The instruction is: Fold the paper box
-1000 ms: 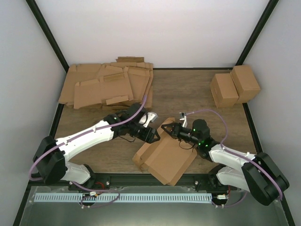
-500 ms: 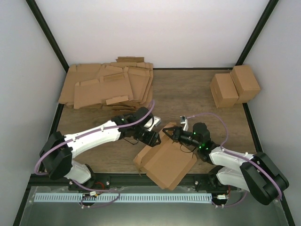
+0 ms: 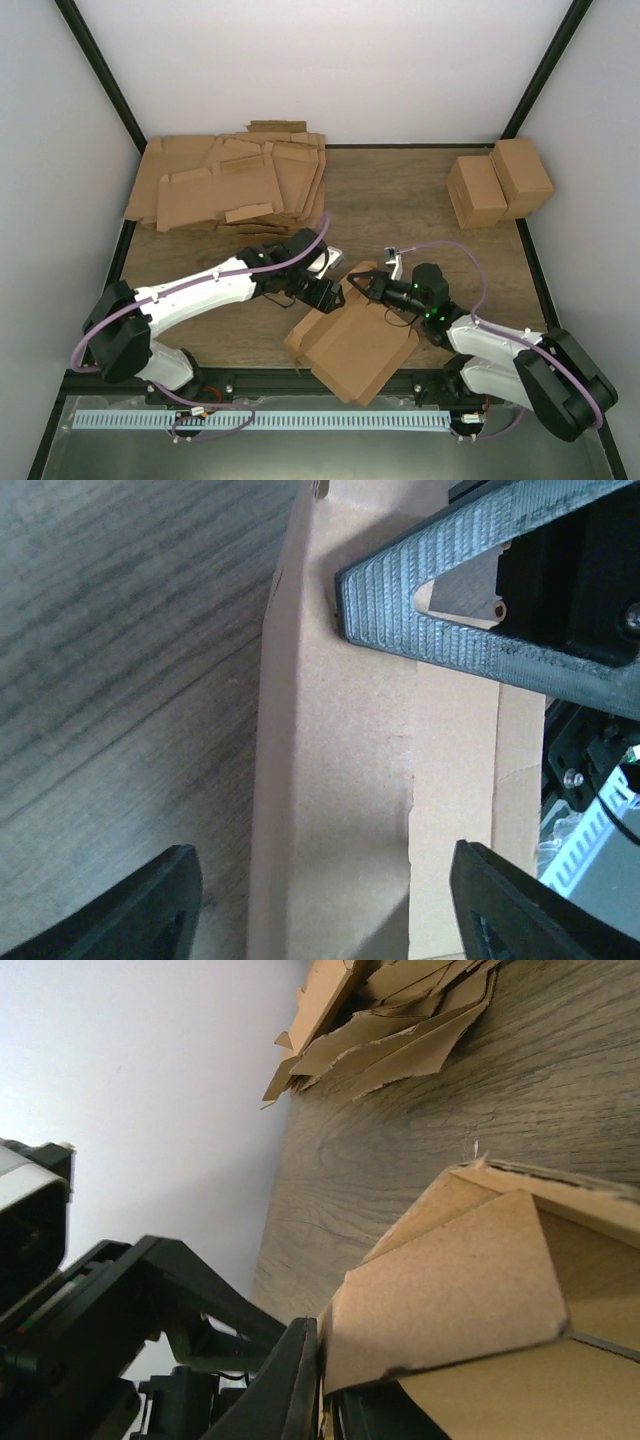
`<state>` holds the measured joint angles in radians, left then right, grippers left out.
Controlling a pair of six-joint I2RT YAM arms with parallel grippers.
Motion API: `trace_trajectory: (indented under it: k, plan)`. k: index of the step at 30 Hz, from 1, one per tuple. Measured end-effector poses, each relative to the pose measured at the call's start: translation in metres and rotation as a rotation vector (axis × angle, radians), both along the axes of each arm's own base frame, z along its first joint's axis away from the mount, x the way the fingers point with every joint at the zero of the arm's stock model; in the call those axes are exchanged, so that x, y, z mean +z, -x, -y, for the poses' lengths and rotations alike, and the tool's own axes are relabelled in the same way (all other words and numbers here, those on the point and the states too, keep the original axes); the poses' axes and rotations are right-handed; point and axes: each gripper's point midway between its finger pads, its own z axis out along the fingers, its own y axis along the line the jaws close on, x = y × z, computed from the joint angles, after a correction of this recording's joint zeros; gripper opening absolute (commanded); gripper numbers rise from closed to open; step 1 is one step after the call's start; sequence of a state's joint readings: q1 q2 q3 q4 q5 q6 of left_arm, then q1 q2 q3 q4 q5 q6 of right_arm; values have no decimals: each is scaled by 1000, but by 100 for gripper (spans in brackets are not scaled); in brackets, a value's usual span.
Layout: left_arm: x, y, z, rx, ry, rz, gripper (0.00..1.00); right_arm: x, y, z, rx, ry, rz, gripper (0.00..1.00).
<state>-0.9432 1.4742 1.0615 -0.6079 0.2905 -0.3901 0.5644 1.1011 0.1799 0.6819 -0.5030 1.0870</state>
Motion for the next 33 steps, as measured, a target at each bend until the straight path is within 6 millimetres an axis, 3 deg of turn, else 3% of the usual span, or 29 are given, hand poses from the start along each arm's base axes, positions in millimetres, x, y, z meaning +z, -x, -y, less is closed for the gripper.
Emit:
trace_trajectory:
  k: [4, 7, 13, 21, 24, 33]
  plan:
    - [9, -3, -2, 29, 14, 20, 96, 0, 1, 2, -4, 16, 13, 6]
    - [22, -5, -3, 48, 45, 45, 98, 1, 2, 4, -7, 27, 22, 6]
    - [45, -8, -9, 88, 118, 85, 72, 0, 3, 6, -7, 44, 34, 6]
    - [9, -1, -21, 97, 53, 18, 56, 0, 3, 6, -4, 52, 47, 7]
    - [1, 0, -19, 85, 38, -3, 43, 0, 3, 6, -3, 55, 49, 8]
    - [1, 9, -4, 18, 56, -11, 41, -4, 5, 8, 0, 83, 54, 24]
